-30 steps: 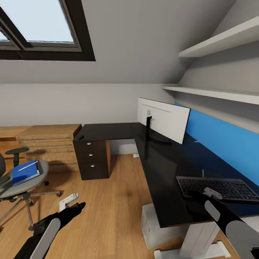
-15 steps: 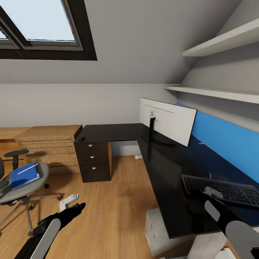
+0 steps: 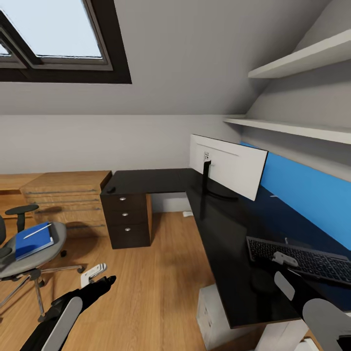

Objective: In the bedroom, organize the workspace by keeping the computer under the desk, ensuring the monitor is on the desk, placing the keyboard on the desk next to the monitor, placing the mouse on the desk next to the keyboard, moving the folder from the swivel chair onto the desk next to the mouse, stacking the notebook on top of the folder with the pen on top of the notebook, and positioning the swivel chair next to the desk.

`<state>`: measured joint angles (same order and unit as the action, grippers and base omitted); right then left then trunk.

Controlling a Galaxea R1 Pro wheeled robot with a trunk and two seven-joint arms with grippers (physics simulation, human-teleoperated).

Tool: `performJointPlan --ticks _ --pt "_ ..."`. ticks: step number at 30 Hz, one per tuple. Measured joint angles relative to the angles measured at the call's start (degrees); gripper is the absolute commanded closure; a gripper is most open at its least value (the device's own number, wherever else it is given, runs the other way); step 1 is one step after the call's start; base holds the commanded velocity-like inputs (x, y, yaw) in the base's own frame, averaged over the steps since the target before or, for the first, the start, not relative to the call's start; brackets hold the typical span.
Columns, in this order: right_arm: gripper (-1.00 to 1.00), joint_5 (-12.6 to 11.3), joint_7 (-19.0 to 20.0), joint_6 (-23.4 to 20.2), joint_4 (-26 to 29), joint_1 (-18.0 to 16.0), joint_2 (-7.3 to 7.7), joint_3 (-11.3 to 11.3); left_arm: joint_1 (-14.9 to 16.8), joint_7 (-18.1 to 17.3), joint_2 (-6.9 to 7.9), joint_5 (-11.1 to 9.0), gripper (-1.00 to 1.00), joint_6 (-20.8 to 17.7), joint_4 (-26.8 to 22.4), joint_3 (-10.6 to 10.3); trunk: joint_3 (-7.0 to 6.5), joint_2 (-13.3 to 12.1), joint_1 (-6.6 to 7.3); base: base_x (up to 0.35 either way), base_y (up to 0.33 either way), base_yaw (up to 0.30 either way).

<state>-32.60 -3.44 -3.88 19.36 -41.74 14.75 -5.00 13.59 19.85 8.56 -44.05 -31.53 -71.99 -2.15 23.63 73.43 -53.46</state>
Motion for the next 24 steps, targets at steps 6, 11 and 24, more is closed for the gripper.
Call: performJointPlan --ticks 6,11,24 --pt "-1.0 0.94 0.12 0.59 0.1 -0.01 -0.04 -0.01 0.0 0.05 0.0 0.01 -1.0 0.01 0.0 0.0 -1.08 -2.41 1.32 0.0 0.0 0.0" --pt "-1.0 1.03 0.21 1.66 0.13 0.0 -0.1 -0.06 0.0 0.05 0.0 0.01 -1.0 0.02 0.0 0.0 -1.98 -4.41 2.42 0.0 0.0 0.0" --pt "-1.0 1.02 0.2 1.88 4.81 0.08 -0.06 0.07 0.0 -0.01 0.0 -0.08 -1.0 0.02 0.0 0.0 -2.88 -6.44 3.52 0.0 0.0 0.0"
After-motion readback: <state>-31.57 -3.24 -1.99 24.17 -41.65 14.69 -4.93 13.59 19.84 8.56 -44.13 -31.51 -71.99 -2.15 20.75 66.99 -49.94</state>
